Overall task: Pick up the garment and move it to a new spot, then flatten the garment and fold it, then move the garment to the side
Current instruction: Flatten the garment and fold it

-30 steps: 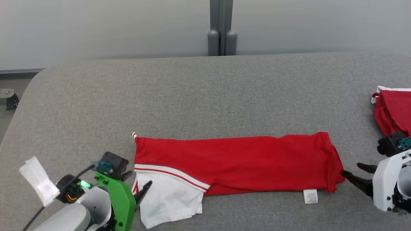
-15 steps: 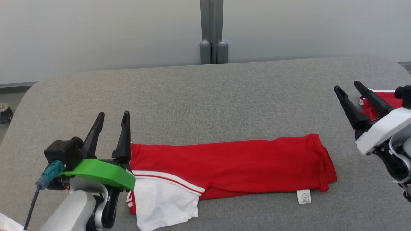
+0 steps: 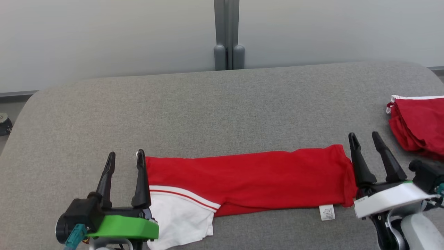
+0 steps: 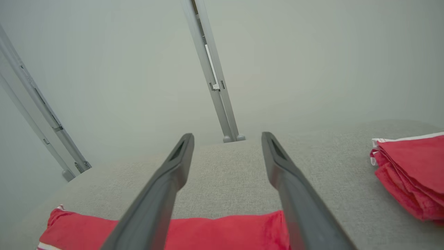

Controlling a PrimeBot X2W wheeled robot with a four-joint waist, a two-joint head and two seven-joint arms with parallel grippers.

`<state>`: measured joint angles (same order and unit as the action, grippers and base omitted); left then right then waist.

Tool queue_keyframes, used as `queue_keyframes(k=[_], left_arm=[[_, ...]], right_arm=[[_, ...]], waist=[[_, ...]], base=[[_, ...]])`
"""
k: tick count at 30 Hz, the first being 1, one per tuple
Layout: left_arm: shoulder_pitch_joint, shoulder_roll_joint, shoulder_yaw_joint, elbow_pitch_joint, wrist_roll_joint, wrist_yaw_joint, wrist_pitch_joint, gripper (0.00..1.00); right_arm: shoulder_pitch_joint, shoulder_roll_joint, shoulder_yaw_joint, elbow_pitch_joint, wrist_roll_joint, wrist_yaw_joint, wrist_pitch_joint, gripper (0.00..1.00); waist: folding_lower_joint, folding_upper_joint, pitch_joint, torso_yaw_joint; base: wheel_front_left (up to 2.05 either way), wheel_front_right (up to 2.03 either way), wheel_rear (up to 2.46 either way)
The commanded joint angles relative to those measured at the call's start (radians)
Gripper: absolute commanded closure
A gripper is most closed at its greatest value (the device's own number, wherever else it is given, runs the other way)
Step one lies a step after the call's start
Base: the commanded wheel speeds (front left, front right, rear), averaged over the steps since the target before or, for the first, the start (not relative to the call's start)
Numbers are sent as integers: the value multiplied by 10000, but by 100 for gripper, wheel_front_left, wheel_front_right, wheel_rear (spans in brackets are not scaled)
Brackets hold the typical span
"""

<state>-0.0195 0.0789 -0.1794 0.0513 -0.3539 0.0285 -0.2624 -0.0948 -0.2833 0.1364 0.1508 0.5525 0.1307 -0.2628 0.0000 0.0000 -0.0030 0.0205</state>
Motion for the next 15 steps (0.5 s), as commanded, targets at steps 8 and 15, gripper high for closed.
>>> queue_keyframes(k=[8, 15], left_arm=[[525, -269, 296, 129, 434, -671, -26, 0], [227, -270, -25, 303, 307, -603, -26, 0]], right_arm=[[717, 595, -317, -95, -785, -1, -22, 0], [455, 518, -534, 929, -1195, -1, -22, 0]], waist=[[0, 0, 37, 125], [0, 0, 237, 341]], base=[[0, 0, 0], [0, 0, 0]])
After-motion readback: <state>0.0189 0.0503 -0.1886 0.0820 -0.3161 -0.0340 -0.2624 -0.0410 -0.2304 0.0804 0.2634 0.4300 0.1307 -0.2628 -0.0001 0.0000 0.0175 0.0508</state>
